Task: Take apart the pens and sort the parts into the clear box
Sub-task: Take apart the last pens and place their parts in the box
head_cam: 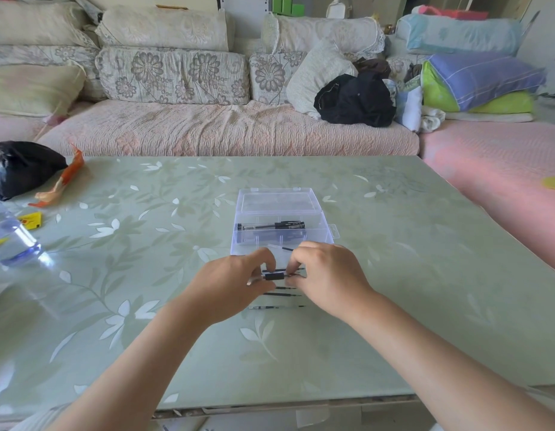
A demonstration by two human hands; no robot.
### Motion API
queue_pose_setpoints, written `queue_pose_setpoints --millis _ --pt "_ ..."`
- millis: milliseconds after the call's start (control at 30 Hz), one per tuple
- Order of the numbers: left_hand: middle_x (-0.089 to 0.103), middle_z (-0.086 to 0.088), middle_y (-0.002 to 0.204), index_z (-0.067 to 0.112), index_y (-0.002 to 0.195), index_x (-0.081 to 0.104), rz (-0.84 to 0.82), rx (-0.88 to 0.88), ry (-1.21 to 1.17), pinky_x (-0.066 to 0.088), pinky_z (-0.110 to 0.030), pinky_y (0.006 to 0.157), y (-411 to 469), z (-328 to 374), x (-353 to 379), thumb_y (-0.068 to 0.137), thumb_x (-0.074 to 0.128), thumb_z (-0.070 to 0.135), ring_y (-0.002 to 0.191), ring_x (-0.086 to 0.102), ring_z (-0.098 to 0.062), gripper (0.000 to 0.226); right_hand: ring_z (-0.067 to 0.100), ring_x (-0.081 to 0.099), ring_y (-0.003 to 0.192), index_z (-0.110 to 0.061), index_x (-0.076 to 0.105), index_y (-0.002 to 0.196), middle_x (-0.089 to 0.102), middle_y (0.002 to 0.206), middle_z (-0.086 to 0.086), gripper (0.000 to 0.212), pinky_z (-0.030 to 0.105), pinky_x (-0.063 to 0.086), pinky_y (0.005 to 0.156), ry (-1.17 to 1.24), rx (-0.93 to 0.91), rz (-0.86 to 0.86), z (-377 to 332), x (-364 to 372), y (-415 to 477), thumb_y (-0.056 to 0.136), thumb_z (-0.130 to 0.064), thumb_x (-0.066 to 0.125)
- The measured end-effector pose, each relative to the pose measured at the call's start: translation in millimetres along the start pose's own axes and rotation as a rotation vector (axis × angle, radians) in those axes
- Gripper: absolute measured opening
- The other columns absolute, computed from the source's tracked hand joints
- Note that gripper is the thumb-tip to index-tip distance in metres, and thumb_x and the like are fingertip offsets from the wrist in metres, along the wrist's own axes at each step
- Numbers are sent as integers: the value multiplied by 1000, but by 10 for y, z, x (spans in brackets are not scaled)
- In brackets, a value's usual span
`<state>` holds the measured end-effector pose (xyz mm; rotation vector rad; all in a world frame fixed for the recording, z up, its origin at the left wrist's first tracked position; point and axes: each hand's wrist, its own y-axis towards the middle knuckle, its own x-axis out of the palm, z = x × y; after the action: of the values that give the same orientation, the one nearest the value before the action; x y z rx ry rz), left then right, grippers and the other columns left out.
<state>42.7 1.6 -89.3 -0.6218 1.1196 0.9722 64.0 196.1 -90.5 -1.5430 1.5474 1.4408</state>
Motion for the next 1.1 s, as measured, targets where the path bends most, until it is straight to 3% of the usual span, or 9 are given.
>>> queue_pose_setpoints --millis 100,233,433,633,733,933,1033,1100 --pt "64 12 84 37 96 51 12 -2 8 33 -19 54 11 -13 0 96 49 44 59 49 -5 8 15 57 76 -24 68 81 63 83 -10 12 25 26 62 0 -19 4 6 4 -6 79 -32 76" --pt "65 13 79 37 71 50 -17 -52 -27 34 -22 55 23 -44 22 99 41 36 61 50 -4 30 13 56 78 -24 67 83 64 84 -10 12 22 27 63 19 -24 -15 21 -3 -15 82 -35 73" --pt "64 13 86 40 97 61 13 -27 9 32 -17 55 -2 -66 -26 91 54 51 63 51 0 14 11 55 79 -29 69 90 66 89 -11 9 27 36 67 8 -22 -70 59 -21 -15 88 -36 63" --pt "60 20 90 43 99 59 -41 -108 -17 40 -21 61 21 -312 -124 91 58 42 68 52 2 8 9 58 83 -29 70 88 69 87 -15 14 27 47 71 -24 67 -147 189 -105 4 89 -32 57" --pt "64 17 97 38 98 61 -59 -157 53 50 -28 72 28 -493 -174 92 56 39 81 60 -9 8 8 58 83 -31 71 86 69 87 -17 14 26 48 71 -46 110 -196 257 -166 10 88 -33 57" --pt "66 15 97 37 94 62 121 -254 227 37 -27 60 36 -639 -291 92 54 35 82 55 -15 8 6 57 76 -31 71 85 70 85 -19 15 24 46 66 -64 159 -214 308 -211 -3 87 -32 57" --pt "62 24 92 40 95 64 282 -168 85 41 -23 60 18 -488 -272 90 60 35 80 56 -9 8 6 56 74 -32 72 87 70 88 -18 15 25 46 67 -61 143 -227 278 -194 -15 87 -32 57" --pt "61 29 90 44 94 66 284 -58 -10 38 -14 59 5 -339 -225 88 64 40 75 55 2 8 7 59 83 -33 72 91 70 92 -19 15 27 49 74 -51 119 -229 238 -183 -16 88 -34 57"
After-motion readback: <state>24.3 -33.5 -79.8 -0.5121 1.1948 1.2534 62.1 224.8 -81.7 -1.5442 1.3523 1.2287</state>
